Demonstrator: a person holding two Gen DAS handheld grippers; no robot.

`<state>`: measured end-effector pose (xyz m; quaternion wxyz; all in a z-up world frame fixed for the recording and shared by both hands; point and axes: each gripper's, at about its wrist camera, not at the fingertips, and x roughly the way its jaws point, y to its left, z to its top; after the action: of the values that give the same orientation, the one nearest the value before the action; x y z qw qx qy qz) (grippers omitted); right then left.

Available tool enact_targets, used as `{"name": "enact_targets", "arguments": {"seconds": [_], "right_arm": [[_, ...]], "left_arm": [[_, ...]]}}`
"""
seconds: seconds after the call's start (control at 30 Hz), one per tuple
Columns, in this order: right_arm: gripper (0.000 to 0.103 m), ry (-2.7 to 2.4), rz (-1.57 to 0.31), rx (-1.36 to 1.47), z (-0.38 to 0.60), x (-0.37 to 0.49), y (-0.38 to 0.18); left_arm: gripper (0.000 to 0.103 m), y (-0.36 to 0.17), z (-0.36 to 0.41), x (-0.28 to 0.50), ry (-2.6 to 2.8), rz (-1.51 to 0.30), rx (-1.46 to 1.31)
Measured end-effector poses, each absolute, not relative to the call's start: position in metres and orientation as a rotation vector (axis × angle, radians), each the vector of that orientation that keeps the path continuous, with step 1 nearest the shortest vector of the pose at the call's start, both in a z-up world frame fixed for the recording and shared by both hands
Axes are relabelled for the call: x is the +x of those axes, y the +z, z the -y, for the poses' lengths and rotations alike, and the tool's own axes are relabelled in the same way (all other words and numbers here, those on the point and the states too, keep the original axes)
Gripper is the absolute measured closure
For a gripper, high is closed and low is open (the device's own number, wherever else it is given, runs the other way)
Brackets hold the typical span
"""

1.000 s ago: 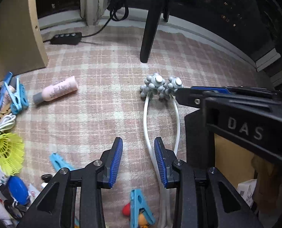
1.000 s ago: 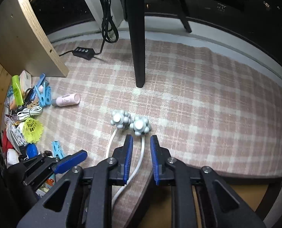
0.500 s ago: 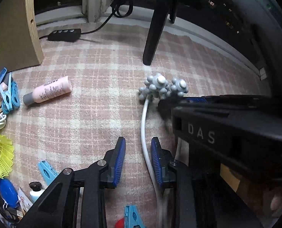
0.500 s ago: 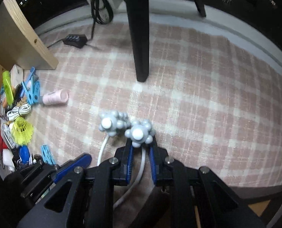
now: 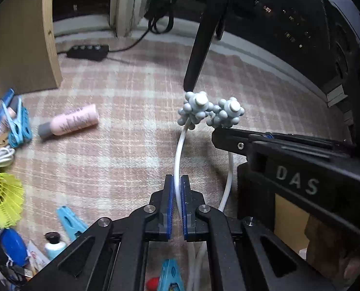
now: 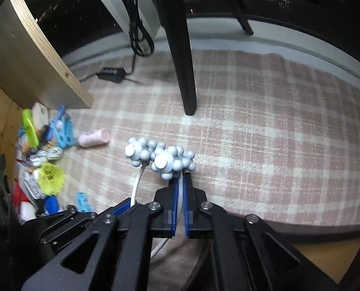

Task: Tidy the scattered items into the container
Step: 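Carry the massage roller into the tray and release it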

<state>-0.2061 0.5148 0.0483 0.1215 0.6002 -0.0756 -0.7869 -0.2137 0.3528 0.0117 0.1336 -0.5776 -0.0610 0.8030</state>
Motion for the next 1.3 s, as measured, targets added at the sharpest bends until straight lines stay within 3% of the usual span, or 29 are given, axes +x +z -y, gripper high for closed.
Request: {"name": "enact_targets", "arguments": {"seconds": [0.57, 0.93, 1.0, 1.03, 1.07, 1.3], "right_arm": [[0.098, -2.443, 0.406, 1.487, -0.535, -0.129, 0.153], [0.096, -2.547, 0.356, 1.578, -0.597, -0.051, 0.164], [0.078, -2.605, 0.322, 1.621, -0.608, -0.043, 0.162], [0.061, -2.638, 0.314, 1.637, -0.614, -0.039, 0.162], [0.057, -2.668, 0.315, 1.633, -0.618, -0.036, 0.163], [0.053, -2.782, 0.315, 1.581, -0.637, -0.02, 0.167]], "left_arm": [[0.099, 0.128, -0.363, -0.134, 2.329, 0.193, -1.39], [0.097, 0.133, -0.433, -0.067, 2.175, 0.068, -1.361], [0.089, 0.136, -0.446, -0.053, 2.168, 0.006, -1.375], [0.082, 0.138, -0.447, -0.05, 2.176, -0.008, -1.371], [0.079, 0.138, -0.447, -0.047, 2.192, -0.018, -1.362], [0.078, 0.135, -0.435, -0.045, 2.231, -0.05, -1.37]]}}
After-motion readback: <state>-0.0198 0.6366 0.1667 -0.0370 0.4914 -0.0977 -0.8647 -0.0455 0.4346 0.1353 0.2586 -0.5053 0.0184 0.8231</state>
